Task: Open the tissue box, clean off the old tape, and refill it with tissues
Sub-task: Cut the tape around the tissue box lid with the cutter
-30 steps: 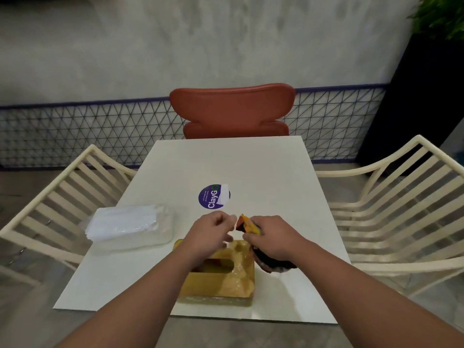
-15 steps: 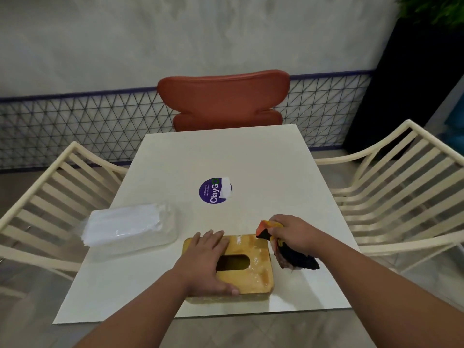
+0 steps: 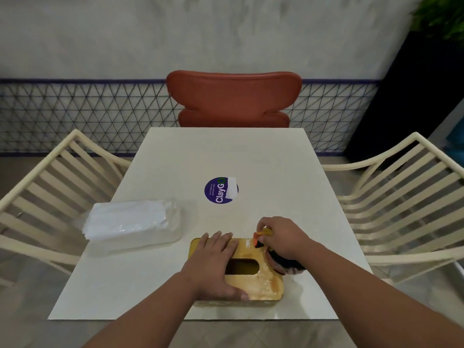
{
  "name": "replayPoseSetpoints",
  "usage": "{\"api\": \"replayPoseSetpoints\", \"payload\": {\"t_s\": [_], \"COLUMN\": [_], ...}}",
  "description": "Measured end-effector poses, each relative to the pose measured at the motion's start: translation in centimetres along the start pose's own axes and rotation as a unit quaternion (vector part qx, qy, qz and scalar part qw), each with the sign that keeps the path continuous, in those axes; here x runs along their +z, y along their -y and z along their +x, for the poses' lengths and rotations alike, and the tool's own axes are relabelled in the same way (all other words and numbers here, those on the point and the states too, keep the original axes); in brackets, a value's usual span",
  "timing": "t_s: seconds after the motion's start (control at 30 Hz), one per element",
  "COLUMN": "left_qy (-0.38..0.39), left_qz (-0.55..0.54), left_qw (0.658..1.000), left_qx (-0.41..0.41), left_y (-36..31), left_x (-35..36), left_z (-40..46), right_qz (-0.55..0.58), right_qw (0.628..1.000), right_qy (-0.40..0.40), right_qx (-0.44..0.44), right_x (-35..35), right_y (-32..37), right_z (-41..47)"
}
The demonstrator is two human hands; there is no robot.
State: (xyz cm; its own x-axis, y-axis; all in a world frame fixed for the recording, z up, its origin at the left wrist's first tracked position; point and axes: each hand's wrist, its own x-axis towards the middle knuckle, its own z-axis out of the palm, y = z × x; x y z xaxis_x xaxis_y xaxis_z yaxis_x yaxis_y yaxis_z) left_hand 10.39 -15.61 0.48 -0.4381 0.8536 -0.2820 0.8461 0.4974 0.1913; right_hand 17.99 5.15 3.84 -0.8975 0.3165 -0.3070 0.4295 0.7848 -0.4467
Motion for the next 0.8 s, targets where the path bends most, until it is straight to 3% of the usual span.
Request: {"api": "replayPoseSetpoints", "payload": {"t_s": [0.37,0.6,0.8], "left_qy": [0.006,0.019,0.027], "left_qz": [-0.003,-0.008,-0.001], "left_qw": [1.000,1.000,1.000], "left_qx": [-0.004,0.010,0.001], "left_y": [0.0,0.4,0.1], "left_x": [0.1,-0.4,-0.6], "left_z": [-0.1,-0.2,-0.1], "right_qz": [-0.097,0.077,-0.023], "right_qw": [0.995,0.996,0.999], "right_qy": [-0.004,-0.013,-0.027], "right_qx": [-0.033,-0.034,-0.041], "right_x": [0.4,0.1,1.5], "right_y": [-0.7,-0.5,-0.1], "right_z": [0.2,0.4,0.5]}}
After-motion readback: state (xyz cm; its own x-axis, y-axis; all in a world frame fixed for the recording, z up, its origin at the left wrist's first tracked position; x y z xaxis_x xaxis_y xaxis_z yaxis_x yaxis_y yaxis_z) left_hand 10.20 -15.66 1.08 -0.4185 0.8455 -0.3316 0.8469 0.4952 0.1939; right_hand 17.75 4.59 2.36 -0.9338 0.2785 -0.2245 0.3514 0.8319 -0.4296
